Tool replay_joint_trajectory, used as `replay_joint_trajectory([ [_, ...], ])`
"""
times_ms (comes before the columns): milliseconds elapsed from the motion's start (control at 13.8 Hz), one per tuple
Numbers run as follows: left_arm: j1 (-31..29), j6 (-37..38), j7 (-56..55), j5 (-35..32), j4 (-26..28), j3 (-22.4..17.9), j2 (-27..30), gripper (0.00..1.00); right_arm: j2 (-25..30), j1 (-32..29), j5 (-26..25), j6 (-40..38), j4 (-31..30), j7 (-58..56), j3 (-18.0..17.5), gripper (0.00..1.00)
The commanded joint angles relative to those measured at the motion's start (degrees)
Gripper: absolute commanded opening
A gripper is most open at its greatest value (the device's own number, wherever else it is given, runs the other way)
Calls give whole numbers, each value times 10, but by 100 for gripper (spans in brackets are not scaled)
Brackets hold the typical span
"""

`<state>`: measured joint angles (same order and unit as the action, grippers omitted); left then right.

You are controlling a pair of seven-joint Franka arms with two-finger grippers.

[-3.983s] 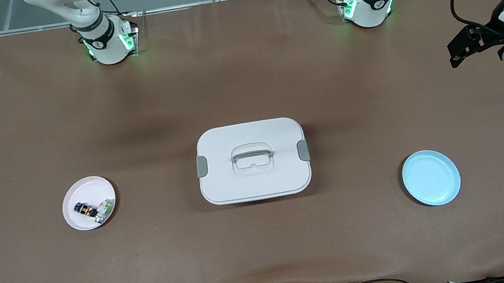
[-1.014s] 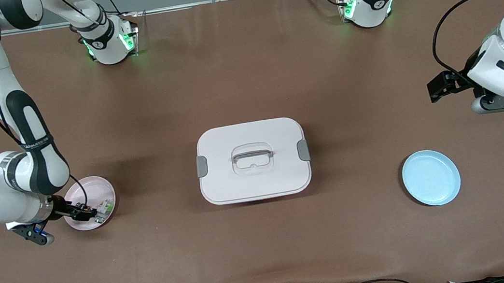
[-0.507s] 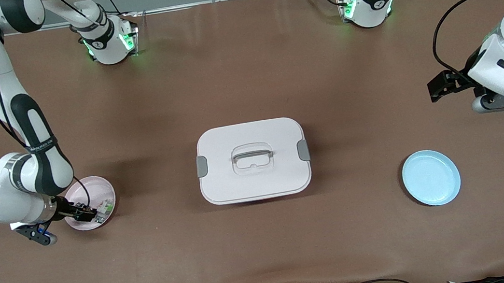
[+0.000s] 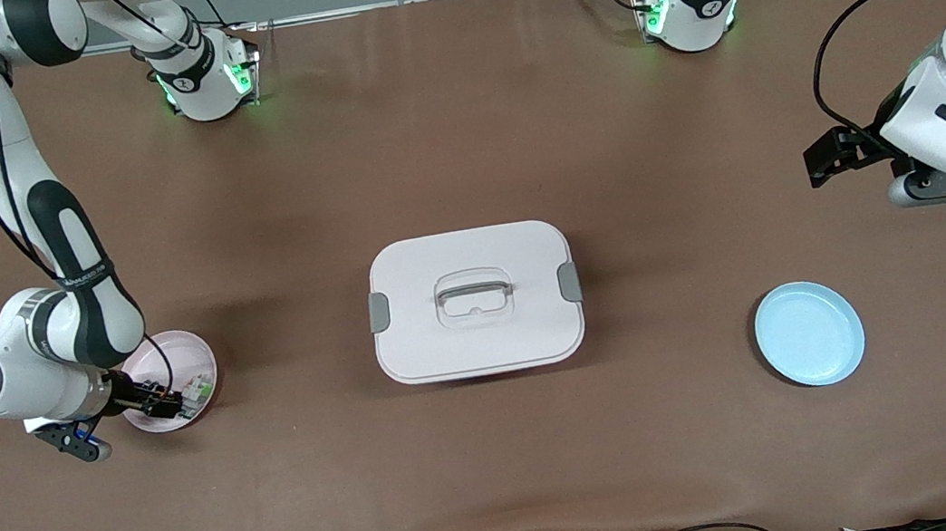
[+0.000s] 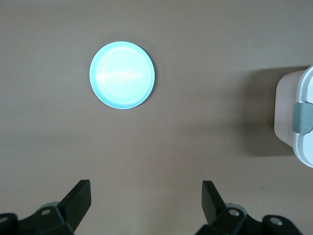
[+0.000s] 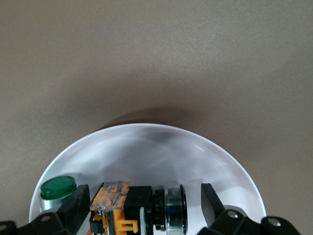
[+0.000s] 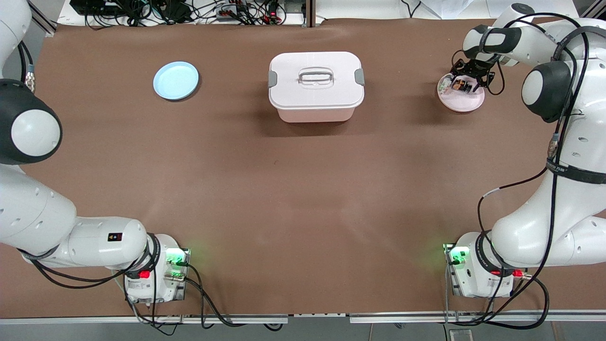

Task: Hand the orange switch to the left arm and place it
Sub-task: 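Lower the right gripper over the pink plate onto the orange switch, then close the right gripper on the orange switch and lift it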

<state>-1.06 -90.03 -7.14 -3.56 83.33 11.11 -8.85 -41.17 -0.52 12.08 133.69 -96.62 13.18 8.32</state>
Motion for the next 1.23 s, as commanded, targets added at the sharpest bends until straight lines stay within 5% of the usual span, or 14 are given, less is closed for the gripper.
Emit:
replay_joint_trajectory([
  [0,-3,7,-2,-2,1,2,8,100,-4,0,4,3,5,-2,-1,80],
  [362,-3,7,-2,-1,2,2,7,100,-3,-1,2,3,3,-3,-1,44],
  [1159,-2,6,-2,-1,3,2,2,100,70,-34,3,-117,1,-260,-2,39],
])
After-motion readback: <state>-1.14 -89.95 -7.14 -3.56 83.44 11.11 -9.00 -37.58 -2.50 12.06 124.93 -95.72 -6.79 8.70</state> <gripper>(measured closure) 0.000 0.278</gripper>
